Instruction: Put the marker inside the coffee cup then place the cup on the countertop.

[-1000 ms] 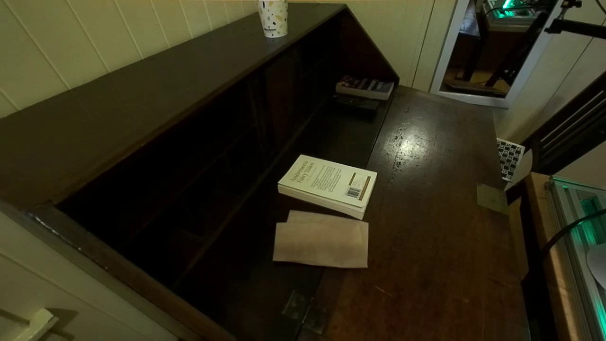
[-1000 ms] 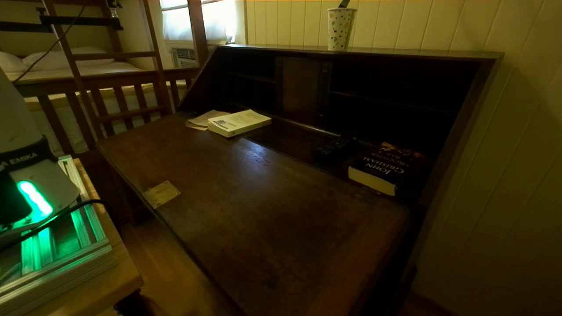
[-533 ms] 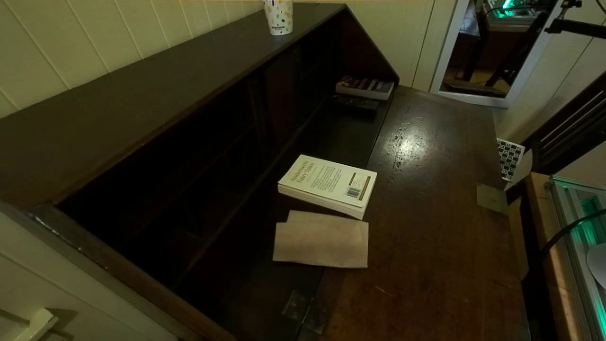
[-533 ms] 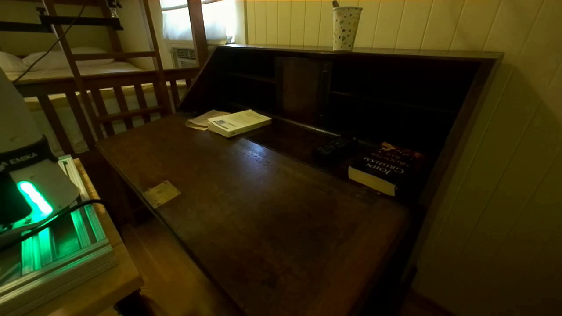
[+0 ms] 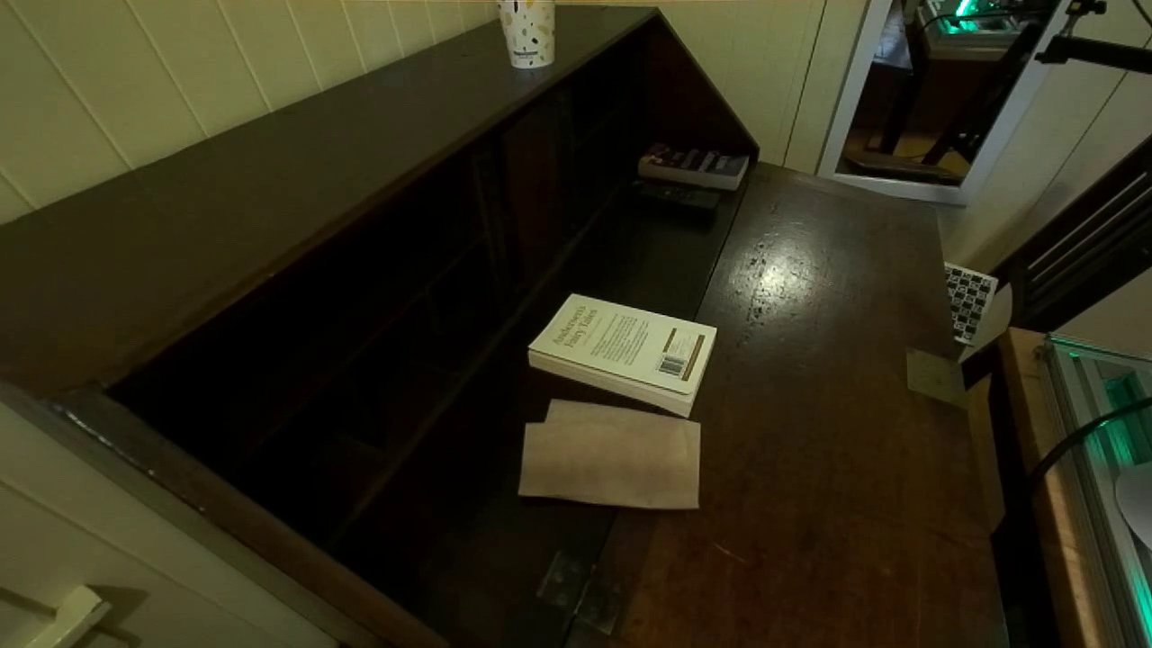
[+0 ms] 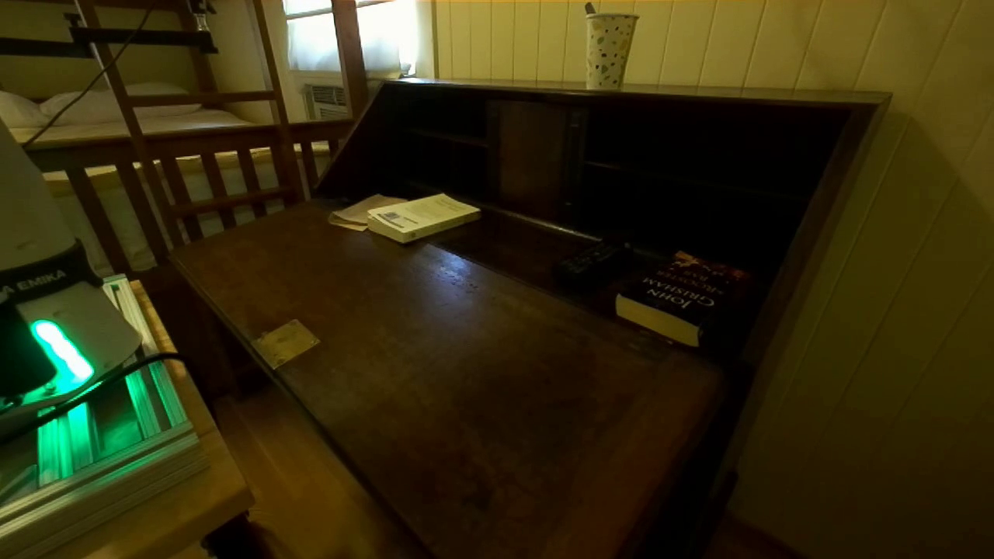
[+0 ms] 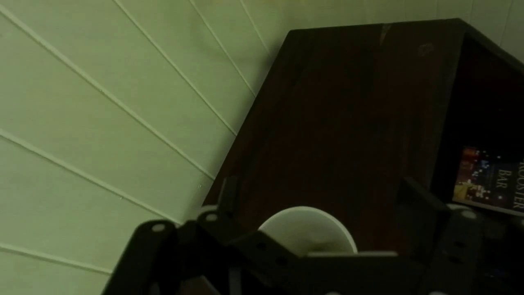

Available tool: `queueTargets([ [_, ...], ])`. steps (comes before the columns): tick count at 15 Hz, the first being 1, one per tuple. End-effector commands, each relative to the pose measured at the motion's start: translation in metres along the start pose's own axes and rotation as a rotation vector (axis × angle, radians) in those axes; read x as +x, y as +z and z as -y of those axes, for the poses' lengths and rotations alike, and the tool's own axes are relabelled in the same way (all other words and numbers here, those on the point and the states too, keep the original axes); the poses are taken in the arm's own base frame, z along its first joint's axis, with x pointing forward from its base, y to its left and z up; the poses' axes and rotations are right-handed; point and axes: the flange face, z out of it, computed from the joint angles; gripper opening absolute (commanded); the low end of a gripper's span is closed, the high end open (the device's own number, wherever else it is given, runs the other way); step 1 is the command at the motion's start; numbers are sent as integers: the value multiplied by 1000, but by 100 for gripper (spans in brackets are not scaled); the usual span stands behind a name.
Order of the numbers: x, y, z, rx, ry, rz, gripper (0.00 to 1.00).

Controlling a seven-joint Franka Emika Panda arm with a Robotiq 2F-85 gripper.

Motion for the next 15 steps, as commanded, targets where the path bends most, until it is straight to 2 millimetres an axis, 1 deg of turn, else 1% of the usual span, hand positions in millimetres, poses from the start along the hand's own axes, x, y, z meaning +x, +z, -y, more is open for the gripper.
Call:
queueTargets([
  [1,-3,-12,5,15,42,-78,100],
  [5,-8,-14,8,56,137,-209,100],
  [11,-26,-12,20,152,207,-334,100],
  [15,-33,-2,30,199,231,-396,100],
])
